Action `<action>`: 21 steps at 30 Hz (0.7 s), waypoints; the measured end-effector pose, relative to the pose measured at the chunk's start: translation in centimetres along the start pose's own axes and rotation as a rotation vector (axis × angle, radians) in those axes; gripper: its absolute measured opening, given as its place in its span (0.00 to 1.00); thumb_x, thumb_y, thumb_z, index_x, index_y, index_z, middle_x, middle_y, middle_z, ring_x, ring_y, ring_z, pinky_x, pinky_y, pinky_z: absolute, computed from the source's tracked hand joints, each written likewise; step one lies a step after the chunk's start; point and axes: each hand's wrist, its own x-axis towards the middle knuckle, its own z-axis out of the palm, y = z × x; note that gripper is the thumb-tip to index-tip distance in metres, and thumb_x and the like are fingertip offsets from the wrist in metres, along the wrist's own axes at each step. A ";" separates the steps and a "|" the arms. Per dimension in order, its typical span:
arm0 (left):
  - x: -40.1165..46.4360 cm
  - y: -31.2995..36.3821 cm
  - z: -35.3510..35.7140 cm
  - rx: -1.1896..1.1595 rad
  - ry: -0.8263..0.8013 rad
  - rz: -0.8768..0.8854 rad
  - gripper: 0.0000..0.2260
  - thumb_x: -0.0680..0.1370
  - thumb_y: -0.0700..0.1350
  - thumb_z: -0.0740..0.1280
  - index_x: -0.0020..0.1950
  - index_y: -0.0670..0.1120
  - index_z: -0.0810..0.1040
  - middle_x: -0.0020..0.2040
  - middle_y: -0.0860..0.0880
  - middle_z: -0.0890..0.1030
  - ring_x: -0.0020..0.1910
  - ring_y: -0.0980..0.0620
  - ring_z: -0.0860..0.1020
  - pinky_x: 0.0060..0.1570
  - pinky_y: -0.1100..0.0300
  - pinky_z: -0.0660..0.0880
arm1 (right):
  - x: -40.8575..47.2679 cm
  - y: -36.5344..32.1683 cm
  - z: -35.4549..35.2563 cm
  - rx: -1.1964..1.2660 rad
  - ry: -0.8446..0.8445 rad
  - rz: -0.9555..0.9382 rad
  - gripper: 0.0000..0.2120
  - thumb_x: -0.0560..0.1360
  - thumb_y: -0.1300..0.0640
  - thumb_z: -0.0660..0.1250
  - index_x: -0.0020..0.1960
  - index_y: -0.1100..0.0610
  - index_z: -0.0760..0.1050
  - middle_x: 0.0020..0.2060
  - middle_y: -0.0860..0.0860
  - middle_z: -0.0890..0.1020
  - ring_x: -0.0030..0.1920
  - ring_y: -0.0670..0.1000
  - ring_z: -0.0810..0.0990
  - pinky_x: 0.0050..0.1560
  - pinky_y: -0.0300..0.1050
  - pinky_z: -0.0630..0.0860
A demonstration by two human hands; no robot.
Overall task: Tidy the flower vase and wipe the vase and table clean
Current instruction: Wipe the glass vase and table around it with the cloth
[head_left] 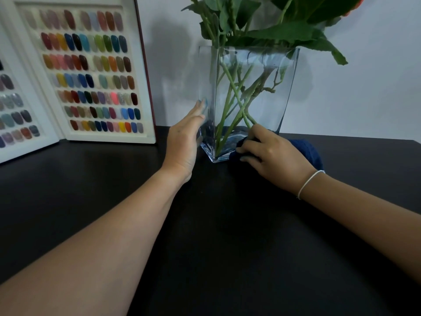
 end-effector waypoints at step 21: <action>0.2 -0.5 -0.2 -0.027 0.000 0.003 0.16 0.77 0.47 0.56 0.63 0.54 0.73 0.71 0.55 0.67 0.70 0.53 0.64 0.64 0.53 0.67 | -3.0 4.6 -1.3 0.027 0.005 0.114 0.15 0.67 0.65 0.72 0.53 0.60 0.79 0.46 0.61 0.78 0.45 0.59 0.79 0.45 0.48 0.75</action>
